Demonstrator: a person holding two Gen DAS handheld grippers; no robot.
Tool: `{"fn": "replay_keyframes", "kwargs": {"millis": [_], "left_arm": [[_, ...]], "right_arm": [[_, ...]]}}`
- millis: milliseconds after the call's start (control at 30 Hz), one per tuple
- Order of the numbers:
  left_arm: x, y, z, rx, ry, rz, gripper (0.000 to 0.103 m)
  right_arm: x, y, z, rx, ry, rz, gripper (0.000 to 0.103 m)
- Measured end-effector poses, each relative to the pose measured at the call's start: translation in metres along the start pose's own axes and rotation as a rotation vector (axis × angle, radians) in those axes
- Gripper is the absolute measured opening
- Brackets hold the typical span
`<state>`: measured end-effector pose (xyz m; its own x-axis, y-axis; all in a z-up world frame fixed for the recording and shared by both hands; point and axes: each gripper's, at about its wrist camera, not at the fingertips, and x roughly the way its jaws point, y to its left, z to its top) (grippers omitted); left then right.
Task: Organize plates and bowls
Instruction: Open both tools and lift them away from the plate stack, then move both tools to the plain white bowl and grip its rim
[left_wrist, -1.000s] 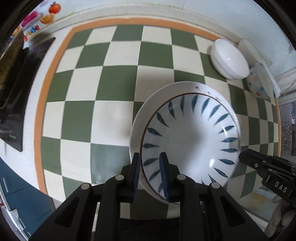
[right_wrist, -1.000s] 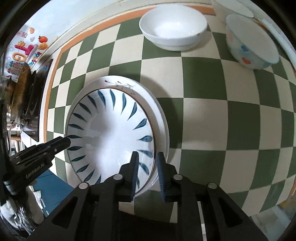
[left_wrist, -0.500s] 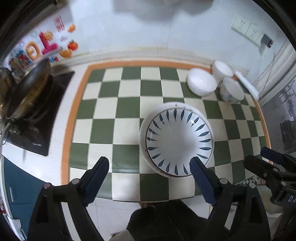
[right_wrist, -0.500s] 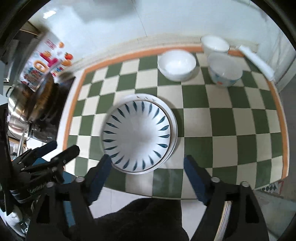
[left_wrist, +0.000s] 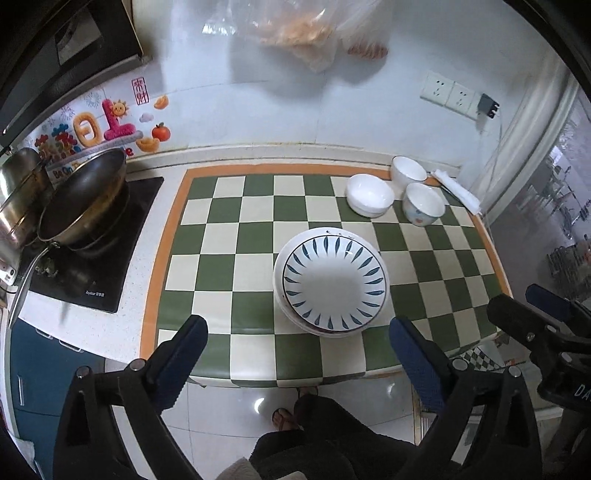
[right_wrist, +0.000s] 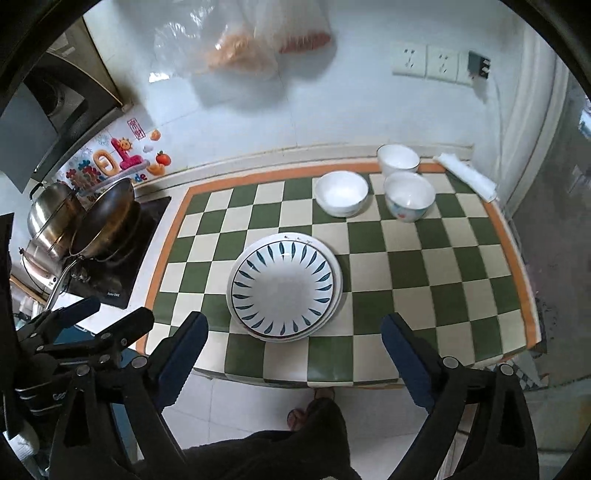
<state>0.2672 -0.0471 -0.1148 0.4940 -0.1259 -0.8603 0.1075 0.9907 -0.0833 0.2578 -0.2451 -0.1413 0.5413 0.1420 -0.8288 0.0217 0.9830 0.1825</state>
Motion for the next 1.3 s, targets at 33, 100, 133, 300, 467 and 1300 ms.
{"fn": "replay_keyframes", "kwargs": {"millis": [33, 100, 133, 300, 467, 1300], "left_arm": [[-0.004, -0.001, -0.002, 0.001, -0.002, -0.004, 0.101], [-0.009, -0.002, -0.005, 0.006, -0.007, -0.006, 0.101], [-0.011, -0.002, -0.006, 0.007, -0.011, -0.008, 0.101], [-0.025, -0.002, -0.008, 0.005, -0.058, -0.014, 0.102], [-0.029, -0.005, -0.009, 0.018, -0.07, -0.029, 0.103], [0.113, -0.036, 0.089, -0.064, 0.068, 0.041, 0.103]], "right_arm": [[-0.007, 0.0, -0.002, 0.004, -0.008, 0.0, 0.098], [-0.017, 0.0, -0.005, 0.006, -0.022, -0.002, 0.098], [-0.022, 0.0, -0.006, 0.007, -0.03, -0.005, 0.098], [-0.038, 0.001, -0.012, 0.009, -0.051, -0.015, 0.099], [-0.041, 0.002, -0.017, 0.014, -0.053, -0.022, 0.099], [0.102, -0.104, 0.066, 0.206, 0.078, 0.191, 0.1]]}}
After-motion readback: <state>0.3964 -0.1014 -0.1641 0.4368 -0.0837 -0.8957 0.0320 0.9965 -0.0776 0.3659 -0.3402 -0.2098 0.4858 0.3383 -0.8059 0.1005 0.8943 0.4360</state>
